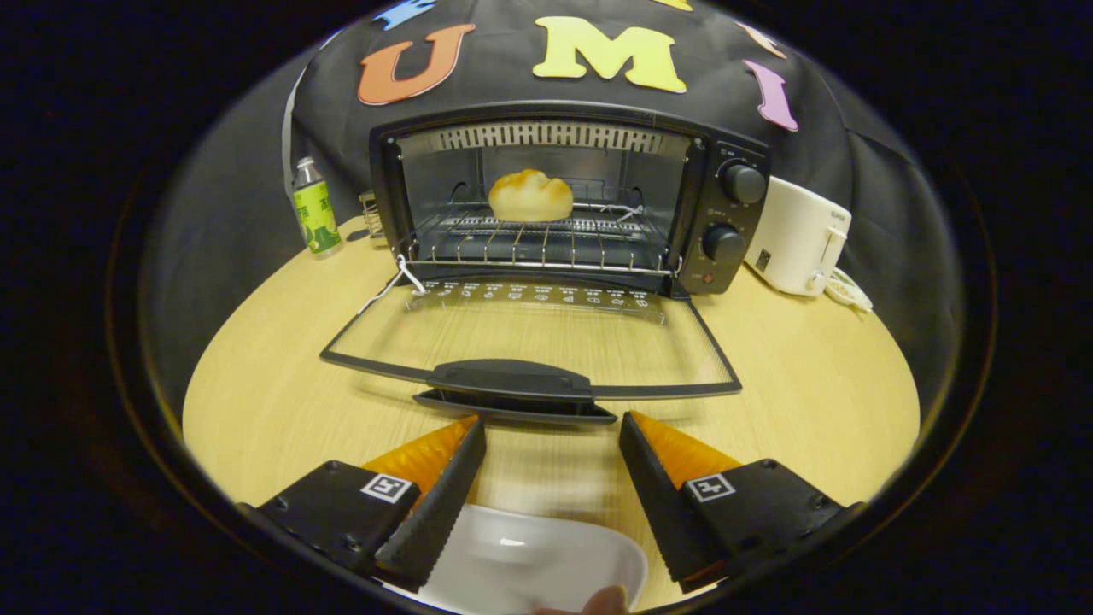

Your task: Open the toaster oven, put the food inside, and close the toaster oven door.

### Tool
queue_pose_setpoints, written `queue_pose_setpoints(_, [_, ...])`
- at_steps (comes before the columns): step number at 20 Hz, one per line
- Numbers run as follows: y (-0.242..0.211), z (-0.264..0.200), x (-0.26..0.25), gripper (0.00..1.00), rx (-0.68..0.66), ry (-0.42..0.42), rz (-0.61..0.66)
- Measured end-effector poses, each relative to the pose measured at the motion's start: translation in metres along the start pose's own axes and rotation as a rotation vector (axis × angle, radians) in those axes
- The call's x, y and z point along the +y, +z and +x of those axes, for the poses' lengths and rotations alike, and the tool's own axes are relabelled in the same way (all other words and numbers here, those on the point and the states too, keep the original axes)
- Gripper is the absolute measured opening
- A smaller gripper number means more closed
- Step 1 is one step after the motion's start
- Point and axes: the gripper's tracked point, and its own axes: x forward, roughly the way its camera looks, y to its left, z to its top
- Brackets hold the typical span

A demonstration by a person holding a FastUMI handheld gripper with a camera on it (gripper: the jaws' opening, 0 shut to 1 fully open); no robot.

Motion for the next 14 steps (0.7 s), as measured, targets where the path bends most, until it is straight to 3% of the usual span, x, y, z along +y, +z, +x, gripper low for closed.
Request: queue_pose_setpoints(14, [0.102, -0.04, 0.001, 1.0, -0.24, 0.076, 0.074])
